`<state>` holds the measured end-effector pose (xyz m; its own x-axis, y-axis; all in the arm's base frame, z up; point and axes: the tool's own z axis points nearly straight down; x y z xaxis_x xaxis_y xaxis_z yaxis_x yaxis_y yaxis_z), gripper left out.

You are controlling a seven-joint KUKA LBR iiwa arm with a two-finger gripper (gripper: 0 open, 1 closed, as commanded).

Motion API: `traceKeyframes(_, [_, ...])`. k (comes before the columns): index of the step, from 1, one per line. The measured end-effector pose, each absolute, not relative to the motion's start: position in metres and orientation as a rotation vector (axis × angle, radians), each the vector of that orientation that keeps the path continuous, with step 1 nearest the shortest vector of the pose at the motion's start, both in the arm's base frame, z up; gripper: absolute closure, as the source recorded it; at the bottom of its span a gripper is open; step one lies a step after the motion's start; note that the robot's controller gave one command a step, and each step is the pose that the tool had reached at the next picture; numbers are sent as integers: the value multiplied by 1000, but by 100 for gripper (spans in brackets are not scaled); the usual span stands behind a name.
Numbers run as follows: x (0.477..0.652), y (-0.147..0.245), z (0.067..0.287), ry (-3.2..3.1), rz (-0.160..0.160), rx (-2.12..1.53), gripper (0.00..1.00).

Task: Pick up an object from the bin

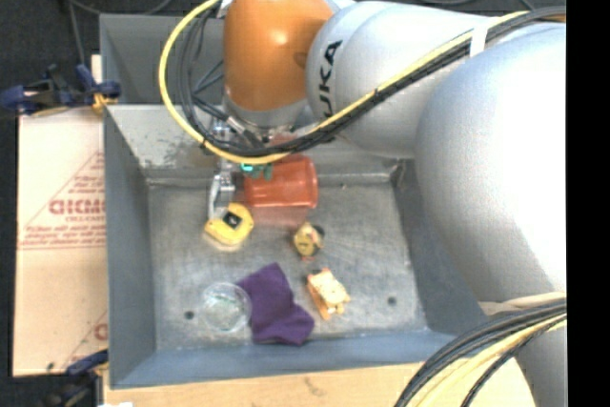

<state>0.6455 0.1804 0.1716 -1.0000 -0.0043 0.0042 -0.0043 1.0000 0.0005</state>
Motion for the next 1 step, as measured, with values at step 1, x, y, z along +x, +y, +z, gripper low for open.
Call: traceKeyframes(1, [648,179,177,-3146,-3,-2,100])
